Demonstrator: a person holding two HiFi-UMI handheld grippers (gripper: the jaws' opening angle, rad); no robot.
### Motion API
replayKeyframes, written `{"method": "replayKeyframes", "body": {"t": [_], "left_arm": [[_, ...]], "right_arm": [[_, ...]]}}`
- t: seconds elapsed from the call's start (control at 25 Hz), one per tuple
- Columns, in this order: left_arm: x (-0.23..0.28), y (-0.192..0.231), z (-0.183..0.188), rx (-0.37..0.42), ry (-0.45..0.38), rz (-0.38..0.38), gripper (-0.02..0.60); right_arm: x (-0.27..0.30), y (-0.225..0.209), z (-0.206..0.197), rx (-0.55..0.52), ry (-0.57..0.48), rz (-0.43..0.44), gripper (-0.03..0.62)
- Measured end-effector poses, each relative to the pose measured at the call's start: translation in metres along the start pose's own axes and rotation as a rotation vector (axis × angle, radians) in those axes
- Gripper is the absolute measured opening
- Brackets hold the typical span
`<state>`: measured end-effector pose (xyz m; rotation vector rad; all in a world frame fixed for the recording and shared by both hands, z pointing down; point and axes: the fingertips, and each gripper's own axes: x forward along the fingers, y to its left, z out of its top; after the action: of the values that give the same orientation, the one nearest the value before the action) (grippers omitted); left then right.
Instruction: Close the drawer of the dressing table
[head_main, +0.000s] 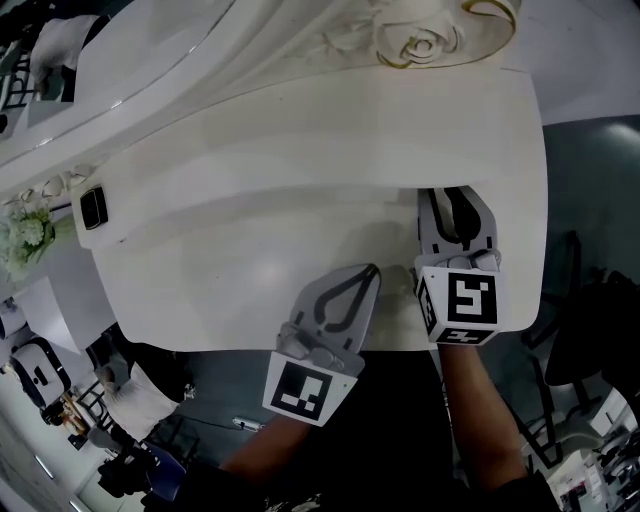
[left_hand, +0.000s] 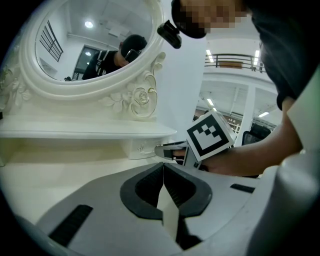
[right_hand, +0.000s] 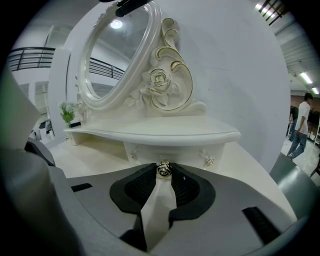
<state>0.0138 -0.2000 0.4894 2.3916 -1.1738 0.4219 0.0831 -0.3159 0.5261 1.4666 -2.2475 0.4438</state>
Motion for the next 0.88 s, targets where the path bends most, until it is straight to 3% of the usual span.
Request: {"method": "replayKeyframes", "body": {"t": [0.2,0.36,0.64,0.72,0.8,0.88], "left_arm": [[-0.004,-0.002,0.001,0.017,-0.005,0.005,0.005],[-0.007,-0.003,0.006,0.023,-0.023,0.020,0.005],[-0.019,-0.009,0.017,0.036,-0.056,0.056,0.005],[-0.023,-0.012,0.022,0.056,-0.072,0.064,0.005],[-0.029,-0.016,0.029,0.062,-0.092,0.079,0.005],[-0.033,-0.021,0.036,0.078,-0.113,0.087,0.005]], "right_arm": [[0.000,0.001,-0.001,-0.013,-0.001,0.007,0.089],[-0.002,0.009,-0.003,-0.042,-0.008,0.040,0.172],[-0.034,0.005,-0.012,-0.050,-0.016,0.032,0.173],[-0.047,0.003,-0.005,-0.050,-0.049,0.021,0.125],[-0.063,0.001,0.006,-0.048,-0.105,0.018,0.014],[-0.077,-0.001,0.017,-0.060,-0.160,0.014,0.000]]}}
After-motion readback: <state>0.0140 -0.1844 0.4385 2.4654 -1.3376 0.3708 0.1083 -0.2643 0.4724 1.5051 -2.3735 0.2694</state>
